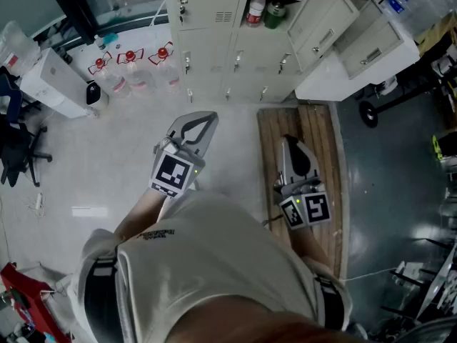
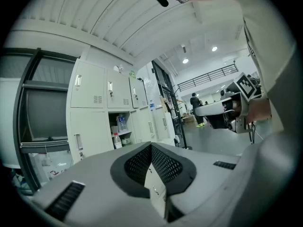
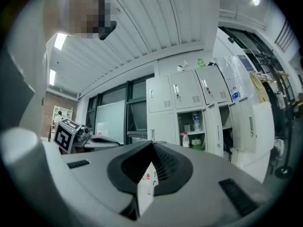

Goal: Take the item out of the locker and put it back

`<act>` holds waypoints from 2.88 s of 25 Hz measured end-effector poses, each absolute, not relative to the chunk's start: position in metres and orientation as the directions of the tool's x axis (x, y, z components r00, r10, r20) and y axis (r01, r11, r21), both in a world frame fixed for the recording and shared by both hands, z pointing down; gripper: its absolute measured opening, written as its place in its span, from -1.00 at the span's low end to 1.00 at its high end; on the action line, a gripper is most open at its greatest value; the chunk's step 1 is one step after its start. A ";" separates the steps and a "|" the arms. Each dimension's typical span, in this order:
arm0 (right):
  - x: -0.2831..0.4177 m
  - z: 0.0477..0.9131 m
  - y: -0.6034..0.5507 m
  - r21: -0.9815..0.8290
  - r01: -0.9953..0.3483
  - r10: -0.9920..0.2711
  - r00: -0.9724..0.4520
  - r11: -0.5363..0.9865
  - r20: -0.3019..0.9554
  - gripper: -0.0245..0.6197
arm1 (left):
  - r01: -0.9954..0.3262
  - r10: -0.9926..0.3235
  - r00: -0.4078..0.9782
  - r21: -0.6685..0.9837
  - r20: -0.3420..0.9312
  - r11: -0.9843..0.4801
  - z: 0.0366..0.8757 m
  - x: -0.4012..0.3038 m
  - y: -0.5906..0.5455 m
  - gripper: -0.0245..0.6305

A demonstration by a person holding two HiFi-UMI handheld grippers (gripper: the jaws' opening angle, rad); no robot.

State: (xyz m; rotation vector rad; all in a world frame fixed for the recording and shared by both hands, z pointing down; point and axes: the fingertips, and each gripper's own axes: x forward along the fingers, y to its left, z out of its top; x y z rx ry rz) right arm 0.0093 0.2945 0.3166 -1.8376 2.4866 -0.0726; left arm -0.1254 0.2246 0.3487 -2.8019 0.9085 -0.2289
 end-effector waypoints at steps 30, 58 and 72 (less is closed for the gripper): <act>0.088 0.339 0.302 -0.096 -0.935 -0.940 -0.339 0.340 -0.025 -0.91 | -0.646 -0.681 0.724 -0.236 0.112 -0.726 0.367 -0.067 0.242 -0.89; 0.093 0.352 0.023 -0.126 -0.956 -0.963 -0.271 0.266 0.017 -0.91 | -0.560 -0.594 0.796 -0.232 0.116 -0.795 0.365 -0.037 -0.042 -0.89; 0.093 0.320 -0.095 -0.052 -0.981 -0.982 -0.187 0.188 -0.020 -0.91 | -0.492 -0.503 0.864 -0.170 0.027 -0.854 0.322 -0.015 -0.157 -0.88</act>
